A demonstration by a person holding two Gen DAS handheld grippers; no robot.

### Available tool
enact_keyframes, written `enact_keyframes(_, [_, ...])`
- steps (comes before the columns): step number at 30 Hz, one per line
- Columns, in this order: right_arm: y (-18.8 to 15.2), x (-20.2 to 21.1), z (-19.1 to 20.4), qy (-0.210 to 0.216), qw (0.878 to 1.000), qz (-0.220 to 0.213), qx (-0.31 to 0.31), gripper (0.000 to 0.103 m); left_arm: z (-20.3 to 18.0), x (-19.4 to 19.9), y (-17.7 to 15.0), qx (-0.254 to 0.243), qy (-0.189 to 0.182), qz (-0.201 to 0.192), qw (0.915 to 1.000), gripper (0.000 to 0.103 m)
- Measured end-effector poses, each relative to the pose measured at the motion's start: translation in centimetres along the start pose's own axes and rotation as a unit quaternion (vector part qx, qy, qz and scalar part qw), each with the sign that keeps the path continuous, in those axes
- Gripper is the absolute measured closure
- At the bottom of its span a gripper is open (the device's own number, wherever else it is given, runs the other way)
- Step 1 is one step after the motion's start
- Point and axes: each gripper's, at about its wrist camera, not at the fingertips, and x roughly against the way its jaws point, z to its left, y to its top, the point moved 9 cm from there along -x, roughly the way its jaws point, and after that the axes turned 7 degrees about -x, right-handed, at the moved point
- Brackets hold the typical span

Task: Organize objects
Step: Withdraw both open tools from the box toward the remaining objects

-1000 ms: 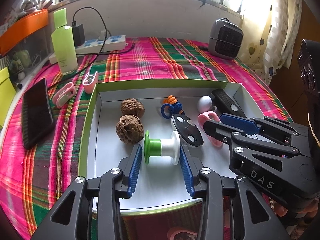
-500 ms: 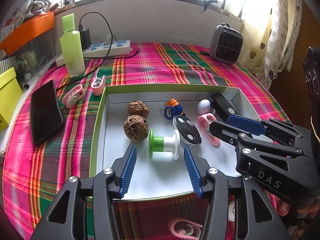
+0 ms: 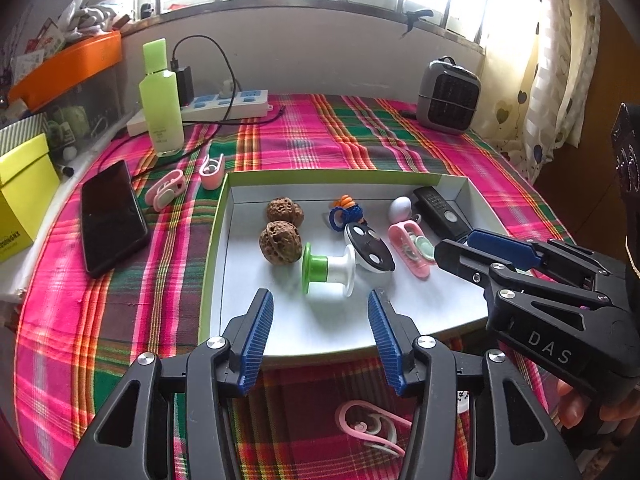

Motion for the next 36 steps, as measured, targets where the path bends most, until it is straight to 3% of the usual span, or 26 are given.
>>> enact_keyframes(19, [-2.9,3.6,1.1,0.009,1.000,-0.021,0.004,0.066,0.6,4.4,-2.0,0.025,-0.003,-0.029,0.9993,0.055])
enact_keyframes(36, [-6.6,4.5,1.9,0.020,1.000,-0.009,0.012,0.066,1.1,5.0,-4.8,0.050,-0.017,-0.017,0.9985,0.055])
